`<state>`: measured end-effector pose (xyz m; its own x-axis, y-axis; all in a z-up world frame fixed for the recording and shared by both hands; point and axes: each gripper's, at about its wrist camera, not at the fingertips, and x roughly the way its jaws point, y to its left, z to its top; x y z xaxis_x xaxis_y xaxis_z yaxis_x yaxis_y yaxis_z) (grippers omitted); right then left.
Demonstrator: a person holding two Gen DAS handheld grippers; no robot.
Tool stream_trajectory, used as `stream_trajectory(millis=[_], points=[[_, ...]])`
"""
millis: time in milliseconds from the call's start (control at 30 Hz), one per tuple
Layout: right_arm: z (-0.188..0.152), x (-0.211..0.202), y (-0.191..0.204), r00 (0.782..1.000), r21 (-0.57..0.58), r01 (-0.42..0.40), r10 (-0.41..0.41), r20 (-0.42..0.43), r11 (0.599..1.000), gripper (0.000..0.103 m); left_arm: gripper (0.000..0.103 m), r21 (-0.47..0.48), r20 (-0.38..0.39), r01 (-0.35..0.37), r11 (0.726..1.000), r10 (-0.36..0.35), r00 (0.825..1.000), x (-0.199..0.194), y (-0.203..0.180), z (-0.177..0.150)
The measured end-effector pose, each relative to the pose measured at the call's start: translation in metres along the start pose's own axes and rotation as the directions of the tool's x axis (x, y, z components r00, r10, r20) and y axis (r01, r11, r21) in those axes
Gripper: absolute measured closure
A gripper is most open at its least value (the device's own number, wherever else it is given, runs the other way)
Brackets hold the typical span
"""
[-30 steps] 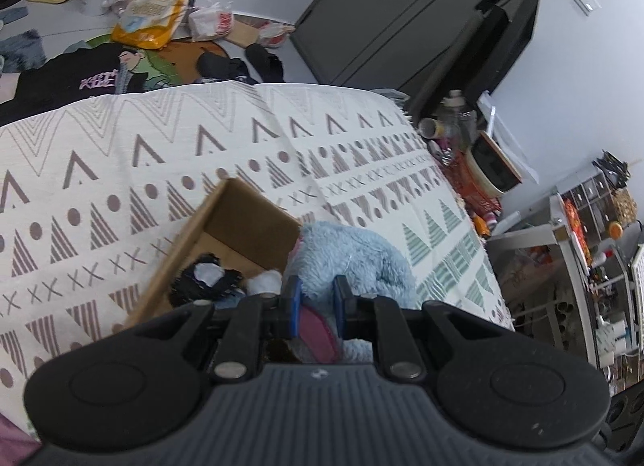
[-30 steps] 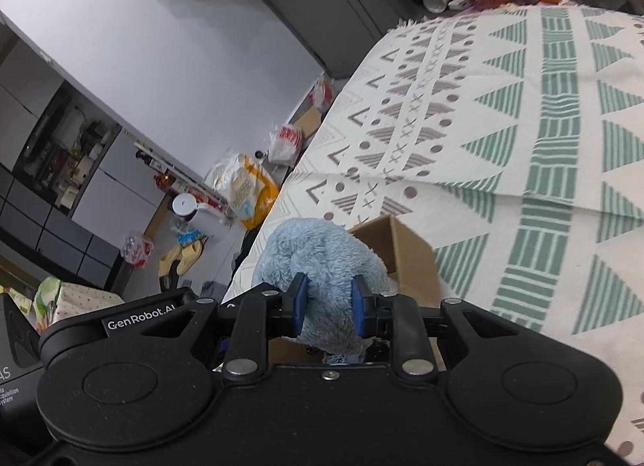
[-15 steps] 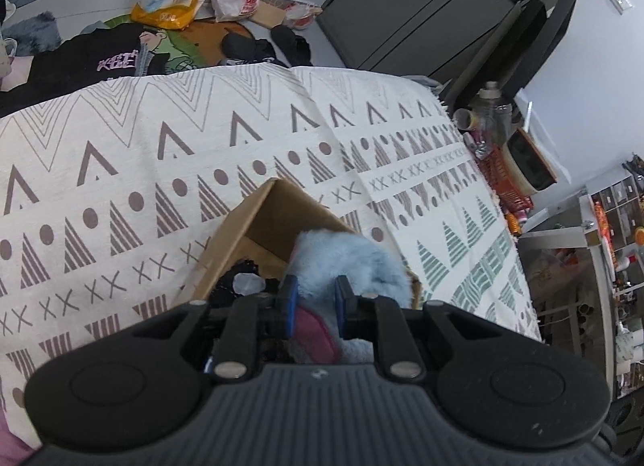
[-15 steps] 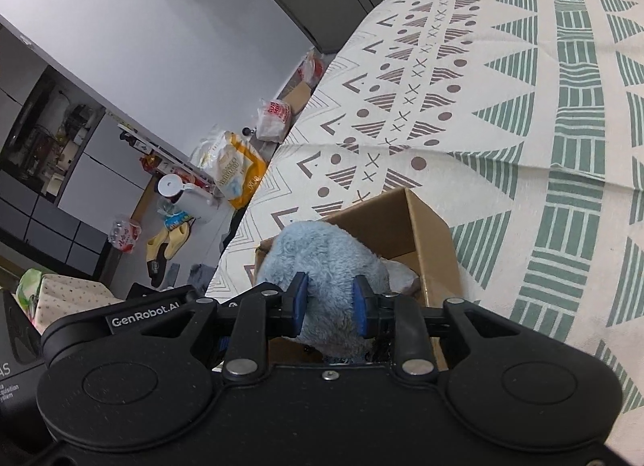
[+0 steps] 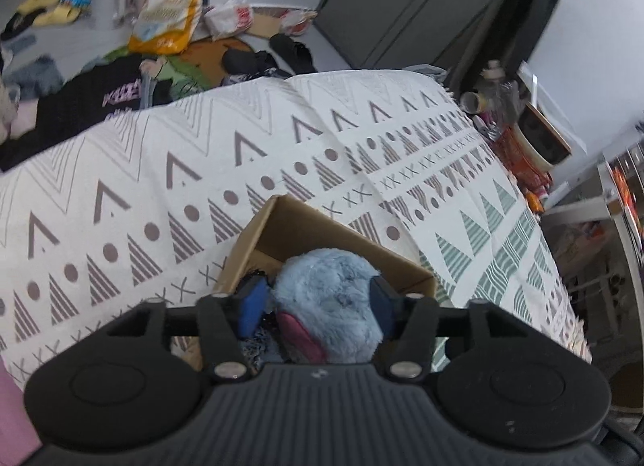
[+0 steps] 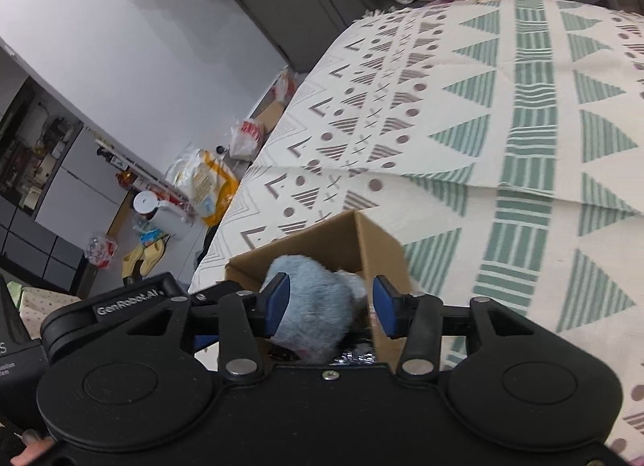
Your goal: Organize soft objects
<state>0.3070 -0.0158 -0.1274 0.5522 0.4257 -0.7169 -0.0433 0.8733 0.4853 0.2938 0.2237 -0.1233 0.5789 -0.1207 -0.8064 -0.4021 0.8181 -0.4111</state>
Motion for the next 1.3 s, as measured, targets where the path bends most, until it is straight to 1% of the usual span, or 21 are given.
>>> stream_trajectory(millis=[67,167,233,367,500,600,700,833,900,933,1100,1300], points=[[-0.002,-0.009,-0.004,1.000,0.000,0.013,-0.013,0.017,1.000,0.048,0.032,0.032,0.003,0.000,0.999,-0.001,1.000,-0.006,-0.005,-0.002],[-0.006,-0.022,-0.009,0.999,-0.011,0.025,-0.025,0.027,1.000,0.042,0.022,0.074,0.014,-0.015,0.997,0.014,1.000,-0.018,-0.011,-0.008],[-0.008,-0.030,-0.011,0.999,-0.023,0.033,-0.032,0.032,0.999,0.040,0.020,0.095,0.017,-0.019,0.995,0.017,1.000,-0.026,-0.012,-0.012],[-0.015,-0.049,-0.012,0.998,-0.044,0.035,-0.033,0.051,0.998,0.029,0.020,0.114,0.016,-0.018,0.993,0.017,1.000,-0.042,-0.012,-0.021],[-0.021,-0.063,-0.013,0.997,-0.060,0.028,-0.024,0.073,0.998,0.022,0.020,0.134,0.034,-0.044,0.990,0.040,0.999,-0.060,-0.011,-0.031],[-0.024,-0.072,-0.013,0.997,-0.053,0.008,-0.004,0.079,0.999,0.018,0.019,0.144,0.051,-0.080,0.986,0.073,0.996,-0.073,-0.010,-0.039],[-0.026,-0.083,-0.014,0.996,-0.047,-0.004,0.008,0.094,0.999,0.011,0.013,0.147,0.070,-0.079,0.986,0.070,0.995,-0.087,-0.010,-0.047],[-0.028,-0.103,-0.020,0.993,-0.081,-0.009,0.018,0.117,0.997,0.005,0.005,0.170,0.098,-0.076,0.982,0.059,0.993,-0.105,-0.018,-0.059],[-0.027,-0.115,-0.025,0.992,-0.099,-0.018,0.031,0.126,0.995,0.000,0.002,0.179,0.121,-0.080,0.981,0.059,0.991,-0.113,-0.023,-0.066],[-0.026,-0.120,-0.029,0.991,-0.108,-0.020,0.034,0.129,0.994,0.000,0.000,0.183,0.128,-0.082,0.980,0.059,0.990,-0.116,-0.025,-0.068],[-0.024,-0.148,-0.045,0.989,-0.169,0.010,0.015,0.147,0.986,0.000,0.000,0.194,0.160,-0.101,0.976,0.070,0.985,-0.129,-0.035,-0.085],[-0.023,-0.177,-0.066,0.985,-0.185,0.033,-0.001,0.174,0.982,0.000,0.000,0.200,0.183,-0.101,0.975,0.064,0.981,-0.143,-0.046,-0.107]])
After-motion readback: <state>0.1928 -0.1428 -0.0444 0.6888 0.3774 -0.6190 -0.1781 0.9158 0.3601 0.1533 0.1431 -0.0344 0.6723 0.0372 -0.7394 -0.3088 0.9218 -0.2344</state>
